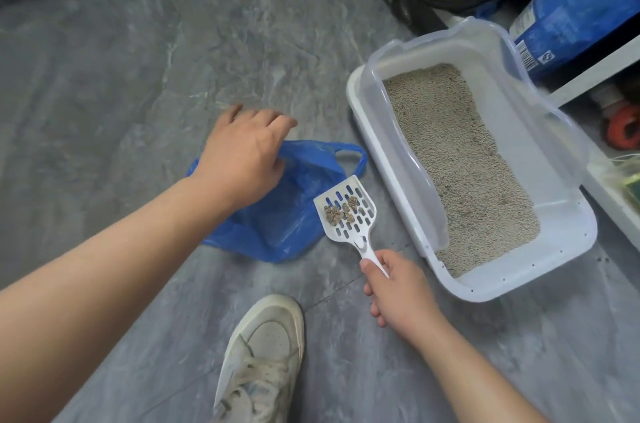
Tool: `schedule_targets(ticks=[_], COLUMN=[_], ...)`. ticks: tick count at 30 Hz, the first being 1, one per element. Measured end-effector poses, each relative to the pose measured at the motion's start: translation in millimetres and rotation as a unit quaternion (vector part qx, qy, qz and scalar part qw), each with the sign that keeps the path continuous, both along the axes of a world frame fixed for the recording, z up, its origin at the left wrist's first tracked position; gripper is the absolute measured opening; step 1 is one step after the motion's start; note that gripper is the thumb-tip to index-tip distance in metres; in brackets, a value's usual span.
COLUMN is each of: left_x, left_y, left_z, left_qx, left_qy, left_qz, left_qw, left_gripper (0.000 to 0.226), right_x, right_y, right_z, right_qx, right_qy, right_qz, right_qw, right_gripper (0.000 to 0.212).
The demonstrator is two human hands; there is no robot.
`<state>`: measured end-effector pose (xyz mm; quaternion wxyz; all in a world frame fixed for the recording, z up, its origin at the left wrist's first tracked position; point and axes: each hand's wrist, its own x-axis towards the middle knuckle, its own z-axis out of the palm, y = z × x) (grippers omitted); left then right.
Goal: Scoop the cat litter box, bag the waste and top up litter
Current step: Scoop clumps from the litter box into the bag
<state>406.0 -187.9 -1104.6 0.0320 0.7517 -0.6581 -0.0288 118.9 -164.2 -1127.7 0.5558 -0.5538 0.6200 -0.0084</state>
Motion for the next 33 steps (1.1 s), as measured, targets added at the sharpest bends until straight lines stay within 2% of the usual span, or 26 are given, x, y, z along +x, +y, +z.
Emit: schedule_targets(ticks=[3,6,12,18,24,28,30,33], left_x=[8.3,16.7,22.8,25.3,24.2,24.1,24.3,22.9], left_y=[9.7,15.5,14.7,0.3,-0.8,14.1,23.7,35.7], left_z=[6.2,4.3,3.9,19.3,21.1,18.5,14.5,9.1], left_qx=[0.066,0.1,0.097,0.051,0.033,0.053,0.053,0.044], left_qy=[-0.024,-0.015,-0.012,-0.01,0.003,0.028,0.07,0.135], left_qz=[0.044,0.078,0.106,0.116,0.114,0.141,0.168,0.176], left_qw=[0.997,0.992,0.99,0.992,0.993,0.988,0.982,0.974], left_gripper=[0.057,0.044,0.041,0.044,0.04,0.042,0.039,0.041], right_x=[4.0,10.5,12.6,10.4,12.0,13.9,15.9,17.2], right_y=[-1.0,-0.8,0.9,-5.5,-5.6,-2.2,-1.5,-0.4], right_z=[3.5,2.5,-3.8,1.9,6.9,11.8,13.4,7.3], right_qx=[-0.012,-0.038,-0.056,-0.111,-0.138,-0.148,-0.154,-0.153], right_qy=[-0.016,-0.004,0.05,0.104,0.121,0.1,0.086,0.1], right_qz=[0.0,0.035,0.079,0.141,0.123,0.105,0.104,0.16], right_qw=[1.0,0.999,0.994,0.978,0.975,0.978,0.979,0.97], right_gripper=[0.016,0.017,0.021,0.02,0.022,0.026,0.027,0.026])
